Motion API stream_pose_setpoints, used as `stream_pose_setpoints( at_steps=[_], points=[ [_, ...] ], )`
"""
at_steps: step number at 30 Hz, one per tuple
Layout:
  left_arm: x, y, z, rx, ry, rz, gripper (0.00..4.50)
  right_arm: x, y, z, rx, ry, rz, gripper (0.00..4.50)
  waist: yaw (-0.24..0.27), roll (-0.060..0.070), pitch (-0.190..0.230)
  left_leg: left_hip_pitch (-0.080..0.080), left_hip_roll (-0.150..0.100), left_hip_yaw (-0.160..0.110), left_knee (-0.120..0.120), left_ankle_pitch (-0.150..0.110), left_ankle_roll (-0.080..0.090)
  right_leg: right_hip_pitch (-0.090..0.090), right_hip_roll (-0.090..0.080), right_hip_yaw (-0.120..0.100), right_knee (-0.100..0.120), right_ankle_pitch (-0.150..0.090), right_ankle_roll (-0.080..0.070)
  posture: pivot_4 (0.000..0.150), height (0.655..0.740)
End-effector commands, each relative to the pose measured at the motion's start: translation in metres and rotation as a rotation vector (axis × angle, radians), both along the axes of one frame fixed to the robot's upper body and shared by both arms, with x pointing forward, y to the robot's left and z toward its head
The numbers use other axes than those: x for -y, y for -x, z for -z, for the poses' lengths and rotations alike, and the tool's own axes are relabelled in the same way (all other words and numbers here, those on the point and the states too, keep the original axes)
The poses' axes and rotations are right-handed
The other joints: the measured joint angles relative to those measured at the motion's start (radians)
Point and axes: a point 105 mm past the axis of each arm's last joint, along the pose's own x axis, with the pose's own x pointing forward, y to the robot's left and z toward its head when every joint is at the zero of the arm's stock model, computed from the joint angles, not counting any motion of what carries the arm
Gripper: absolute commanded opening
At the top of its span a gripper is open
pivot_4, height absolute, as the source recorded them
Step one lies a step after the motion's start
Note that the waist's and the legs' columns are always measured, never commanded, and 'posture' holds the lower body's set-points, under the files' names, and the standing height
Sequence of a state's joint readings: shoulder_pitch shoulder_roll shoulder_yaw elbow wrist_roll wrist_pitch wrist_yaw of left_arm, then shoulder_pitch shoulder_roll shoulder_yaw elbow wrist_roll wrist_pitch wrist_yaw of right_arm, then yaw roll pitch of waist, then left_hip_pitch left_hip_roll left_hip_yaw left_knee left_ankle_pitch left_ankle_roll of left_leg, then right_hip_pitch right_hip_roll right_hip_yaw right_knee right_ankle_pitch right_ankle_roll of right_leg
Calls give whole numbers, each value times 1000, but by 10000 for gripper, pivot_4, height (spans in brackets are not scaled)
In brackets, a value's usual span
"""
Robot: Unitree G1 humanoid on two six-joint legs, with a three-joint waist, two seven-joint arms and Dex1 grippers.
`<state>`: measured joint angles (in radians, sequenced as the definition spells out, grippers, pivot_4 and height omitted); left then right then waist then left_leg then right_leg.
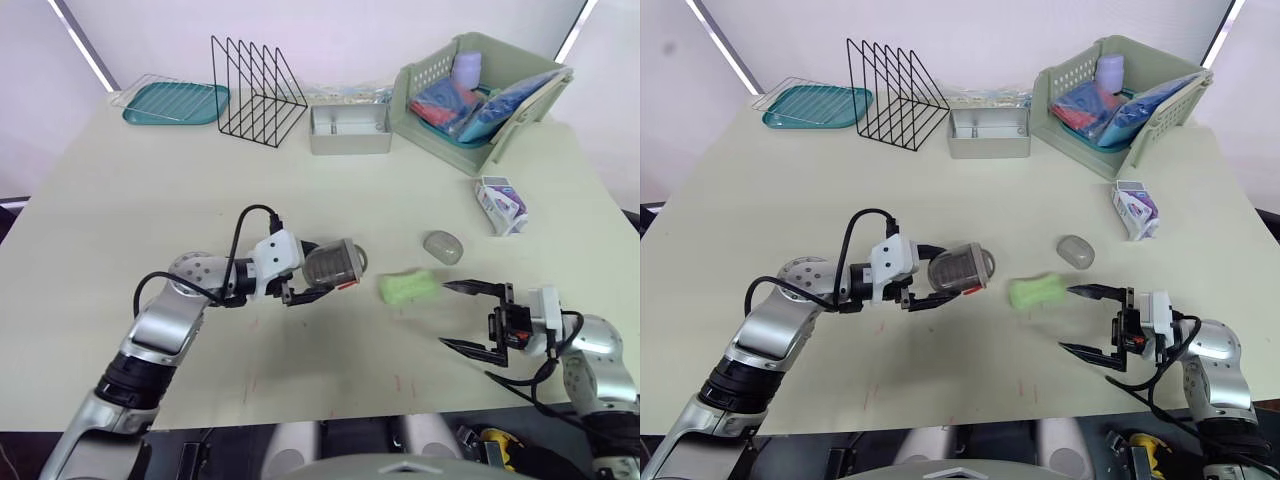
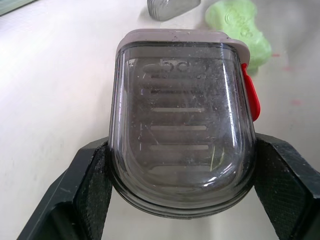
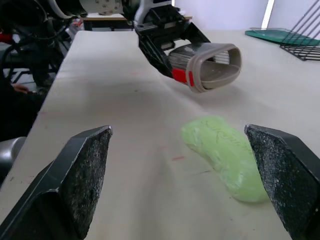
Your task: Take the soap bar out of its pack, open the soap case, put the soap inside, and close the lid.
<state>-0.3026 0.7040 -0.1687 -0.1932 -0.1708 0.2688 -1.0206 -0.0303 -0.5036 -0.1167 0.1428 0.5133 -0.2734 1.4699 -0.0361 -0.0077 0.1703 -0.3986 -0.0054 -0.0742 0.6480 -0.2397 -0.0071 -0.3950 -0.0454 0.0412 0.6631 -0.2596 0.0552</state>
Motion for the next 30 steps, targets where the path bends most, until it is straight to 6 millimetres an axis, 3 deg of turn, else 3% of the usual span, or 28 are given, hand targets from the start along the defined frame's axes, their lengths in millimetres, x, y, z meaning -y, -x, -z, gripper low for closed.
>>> stream_pose_setpoints(
  at_steps=[1,10,17,23,30],
  points=[
    [0,4,-10,49,-11,44,34433,12,-6,-6,55,3,62,44574,1,0,0,0,0,0,0,0,0,0,0,0,0,0,0,1500,7400],
    [-17,7,-10,7,-191,101,34433,11,5,-6,50,-23,-8,44574,1,0,0,0,0,0,0,0,0,0,0,0,0,0,0,1500,7400],
    [-14,8,-9,-47,-219,125,34433,7,21,-11,85,-7,-127,44574,2,0,0,0,0,0,0,0,0,1,0,0,0,0,0,1500,7400],
    [-13,8,-6,-76,-303,147,34433,9,20,-6,86,30,-124,44574,2,0,0,0,0,0,0,0,0,0,0,0,0,0,0,1500,7400],
    [5,2,-12,-104,-350,172,34433,6,21,-2,86,36,-130,44574,5,0,0,0,-1,0,1,0,0,1,0,0,1,0,0,1500,7400]
  ],
)
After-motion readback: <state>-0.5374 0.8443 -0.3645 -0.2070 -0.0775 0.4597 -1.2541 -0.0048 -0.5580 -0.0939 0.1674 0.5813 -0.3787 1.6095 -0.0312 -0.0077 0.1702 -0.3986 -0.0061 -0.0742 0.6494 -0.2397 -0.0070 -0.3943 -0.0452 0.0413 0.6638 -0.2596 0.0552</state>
